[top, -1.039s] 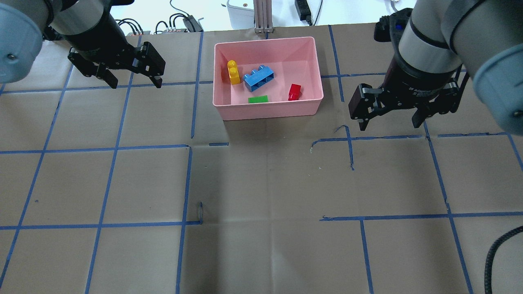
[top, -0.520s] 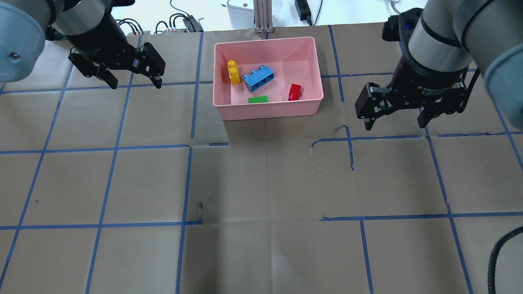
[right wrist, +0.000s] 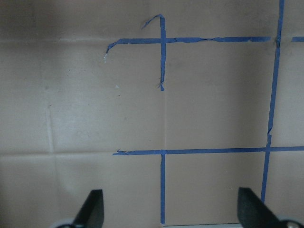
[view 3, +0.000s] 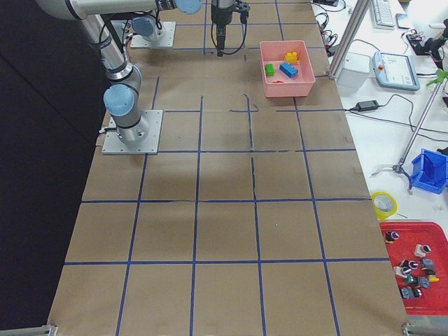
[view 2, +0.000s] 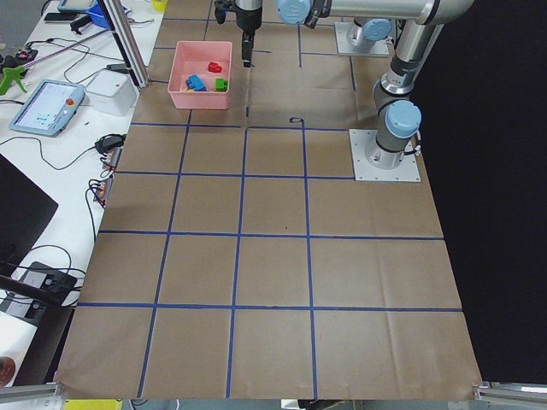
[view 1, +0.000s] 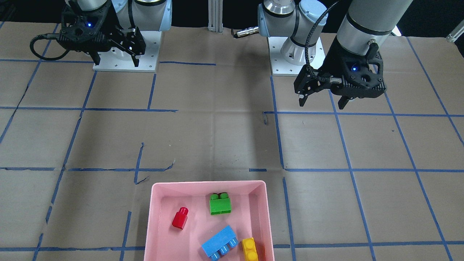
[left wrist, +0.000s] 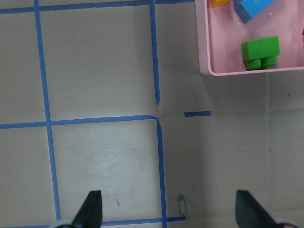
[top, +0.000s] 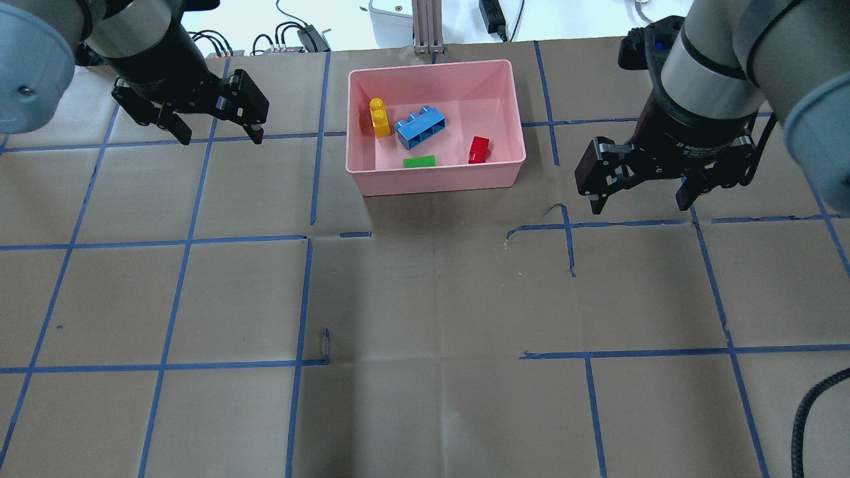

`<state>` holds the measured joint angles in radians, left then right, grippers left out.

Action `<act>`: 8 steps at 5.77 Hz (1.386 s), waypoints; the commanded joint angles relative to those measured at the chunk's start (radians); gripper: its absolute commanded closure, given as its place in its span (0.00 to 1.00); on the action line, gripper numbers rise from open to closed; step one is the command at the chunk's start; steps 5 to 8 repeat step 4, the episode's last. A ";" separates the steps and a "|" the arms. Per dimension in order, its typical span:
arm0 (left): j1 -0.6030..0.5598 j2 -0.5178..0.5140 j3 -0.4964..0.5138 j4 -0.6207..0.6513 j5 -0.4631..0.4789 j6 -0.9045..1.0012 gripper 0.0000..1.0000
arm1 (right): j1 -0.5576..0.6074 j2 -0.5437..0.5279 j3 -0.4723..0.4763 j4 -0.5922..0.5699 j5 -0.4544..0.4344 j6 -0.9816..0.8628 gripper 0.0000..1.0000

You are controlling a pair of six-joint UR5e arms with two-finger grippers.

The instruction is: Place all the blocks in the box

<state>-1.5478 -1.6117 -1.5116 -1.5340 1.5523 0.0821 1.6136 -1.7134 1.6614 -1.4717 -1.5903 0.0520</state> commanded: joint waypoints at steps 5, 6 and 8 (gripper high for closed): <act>0.000 0.001 -0.001 0.002 -0.003 -0.001 0.00 | 0.000 0.000 0.001 -0.007 0.001 -0.004 0.00; 0.000 0.001 -0.001 0.002 -0.003 -0.001 0.00 | 0.000 0.000 0.001 -0.007 0.001 -0.004 0.00; 0.000 0.001 -0.001 0.002 -0.003 -0.001 0.00 | 0.000 0.000 0.001 -0.007 0.001 -0.004 0.00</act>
